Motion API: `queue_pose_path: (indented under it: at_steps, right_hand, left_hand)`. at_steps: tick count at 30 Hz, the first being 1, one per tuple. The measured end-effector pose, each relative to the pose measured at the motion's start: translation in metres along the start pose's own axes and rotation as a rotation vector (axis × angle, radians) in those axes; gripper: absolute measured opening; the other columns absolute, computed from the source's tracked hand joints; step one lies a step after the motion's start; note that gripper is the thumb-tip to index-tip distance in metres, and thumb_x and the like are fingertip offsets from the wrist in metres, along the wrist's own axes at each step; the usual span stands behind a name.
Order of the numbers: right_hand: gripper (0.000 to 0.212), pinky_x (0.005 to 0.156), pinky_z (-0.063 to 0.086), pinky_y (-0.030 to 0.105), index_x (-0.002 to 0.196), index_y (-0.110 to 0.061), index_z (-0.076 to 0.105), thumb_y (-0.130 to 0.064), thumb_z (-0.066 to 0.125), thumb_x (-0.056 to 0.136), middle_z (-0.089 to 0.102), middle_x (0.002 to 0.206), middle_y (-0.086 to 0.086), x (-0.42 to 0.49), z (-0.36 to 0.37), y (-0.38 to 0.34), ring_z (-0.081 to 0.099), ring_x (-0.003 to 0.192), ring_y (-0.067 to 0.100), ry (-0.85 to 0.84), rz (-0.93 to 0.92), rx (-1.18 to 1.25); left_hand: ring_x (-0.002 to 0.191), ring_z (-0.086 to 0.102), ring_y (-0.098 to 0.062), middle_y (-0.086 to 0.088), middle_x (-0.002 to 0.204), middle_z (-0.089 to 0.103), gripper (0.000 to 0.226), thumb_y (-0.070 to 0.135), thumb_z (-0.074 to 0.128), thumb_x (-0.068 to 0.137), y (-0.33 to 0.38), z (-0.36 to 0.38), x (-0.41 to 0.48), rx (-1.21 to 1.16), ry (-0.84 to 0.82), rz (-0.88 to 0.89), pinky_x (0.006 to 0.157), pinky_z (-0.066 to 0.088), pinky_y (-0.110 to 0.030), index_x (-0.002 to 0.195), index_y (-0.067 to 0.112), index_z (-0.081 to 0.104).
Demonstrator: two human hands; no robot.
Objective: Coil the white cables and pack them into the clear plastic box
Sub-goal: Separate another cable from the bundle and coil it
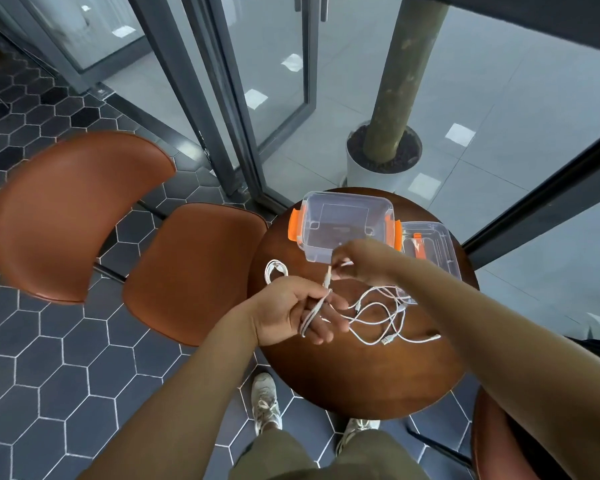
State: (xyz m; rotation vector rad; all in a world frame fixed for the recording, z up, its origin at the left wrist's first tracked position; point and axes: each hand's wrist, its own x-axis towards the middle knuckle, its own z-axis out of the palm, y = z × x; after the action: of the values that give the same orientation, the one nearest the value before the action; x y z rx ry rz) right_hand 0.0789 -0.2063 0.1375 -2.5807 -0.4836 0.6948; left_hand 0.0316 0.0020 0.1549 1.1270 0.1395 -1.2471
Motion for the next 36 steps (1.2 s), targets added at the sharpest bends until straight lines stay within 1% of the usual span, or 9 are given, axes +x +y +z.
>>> queue_pose_path:
  at_steps: [6, 8, 11, 14, 19, 23, 27, 34, 36]
  right_hand:
    - [0.021, 0.054, 0.032, 0.021, 0.072, -0.026, 0.064, -0.036, 0.071, 0.089, 0.058, 0.068, -0.012, 0.007, -0.023, -0.038, 0.056, 0.064, 0.010, 0.156, 0.001, 0.046]
    - [0.023, 0.053, 0.031, 0.019, 0.070, -0.028, 0.058, -0.034, 0.067, 0.091, 0.054, 0.065, -0.018, 0.001, -0.018, -0.046, 0.052, 0.058, 0.003, 0.236, 0.054, 0.112]
    - [0.010, 0.059, 0.046, 0.020, 0.094, -0.021, 0.068, -0.030, 0.064, 0.094, 0.063, 0.084, -0.009, -0.013, -0.004, -0.054, 0.059, 0.066, 0.005, 0.296, 0.155, 0.263]
    - [0.007, 0.067, 0.061, 0.036, 0.094, -0.020, 0.062, -0.026, 0.063, 0.094, 0.072, 0.084, 0.000, -0.029, 0.017, -0.063, 0.068, 0.068, 0.017, 0.304, 0.242, 0.425]
    - [0.001, 0.067, 0.058, 0.041, 0.095, -0.019, 0.056, -0.019, 0.056, 0.095, 0.071, 0.076, 0.000, -0.050, 0.058, -0.066, 0.067, 0.064, 0.021, 0.361, 0.285, 0.514]
    - [0.015, 0.058, 0.047, 0.027, 0.086, -0.033, 0.054, -0.025, 0.057, 0.098, 0.066, 0.061, -0.004, -0.071, 0.086, -0.062, 0.056, 0.049, 0.005, 0.387, 0.224, 0.653]
    - [0.035, 0.056, 0.039, 0.012, 0.080, -0.053, 0.052, -0.023, 0.059, 0.097, 0.058, 0.060, -0.016, -0.074, 0.101, -0.050, 0.054, 0.055, 0.003, 0.321, 0.100, 0.599]
    - [0.021, 0.061, 0.040, 0.008, 0.076, -0.042, 0.067, -0.046, 0.062, 0.096, 0.063, 0.063, -0.028, -0.051, 0.087, 0.001, 0.059, 0.064, -0.010, 0.033, 0.131, 0.435]
    - [0.018, 0.070, 0.048, 0.020, 0.079, -0.043, 0.068, -0.050, 0.061, 0.094, 0.068, 0.073, -0.021, -0.043, 0.078, 0.012, 0.062, 0.072, -0.004, -0.062, 0.147, 0.339]
  left_hand:
    - [0.072, 0.075, -0.030, -0.023, 0.101, 0.077, 0.037, 0.022, 0.052, 0.092, 0.002, -0.003, 0.002, 0.275, 0.173, -0.060, 0.047, 0.046, -0.023, 0.114, -0.005, 0.065]
    - [0.091, 0.077, -0.032, -0.020, 0.106, 0.077, 0.034, 0.020, 0.046, 0.100, 0.000, -0.009, 0.003, 0.152, 0.254, 0.006, 0.063, 0.056, -0.029, 0.117, -0.003, 0.064]
    - [0.108, 0.073, -0.034, -0.022, 0.114, 0.074, 0.036, 0.017, 0.036, 0.108, -0.006, -0.013, 0.005, -0.064, 0.291, 0.113, 0.087, 0.059, -0.040, 0.123, -0.005, 0.059]
    - [0.108, 0.071, -0.036, -0.027, 0.120, 0.069, 0.035, 0.014, 0.036, 0.109, -0.010, -0.008, 0.008, -0.335, 0.332, 0.187, 0.091, 0.057, -0.043, 0.123, -0.008, 0.059]
    - [0.110, 0.068, -0.042, -0.029, 0.118, 0.069, 0.030, 0.006, 0.034, 0.102, -0.008, -0.009, 0.010, -0.802, 0.339, 0.306, 0.094, 0.051, -0.050, 0.113, -0.002, 0.060]
    - [0.098, 0.074, -0.042, -0.029, 0.110, 0.073, 0.024, 0.016, 0.038, 0.105, -0.003, -0.014, 0.008, -0.820, 0.366, 0.378, 0.090, 0.053, -0.051, 0.109, 0.001, 0.057]
    - [0.088, 0.077, -0.037, -0.021, 0.092, 0.078, 0.030, 0.022, 0.038, 0.109, -0.001, -0.011, 0.012, -0.796, 0.379, 0.399, 0.084, 0.053, -0.048, 0.099, 0.003, 0.060]
    - [0.060, 0.069, -0.019, -0.009, 0.074, 0.071, 0.036, 0.024, 0.034, 0.107, -0.011, 0.003, 0.006, -0.667, 0.234, 0.327, 0.072, 0.052, -0.035, 0.086, 0.009, 0.059]
    - [0.048, 0.059, -0.014, -0.007, 0.072, 0.068, 0.032, 0.023, 0.034, 0.105, -0.013, 0.001, 0.001, -0.619, 0.169, 0.301, 0.065, 0.048, -0.030, 0.086, 0.010, 0.057]
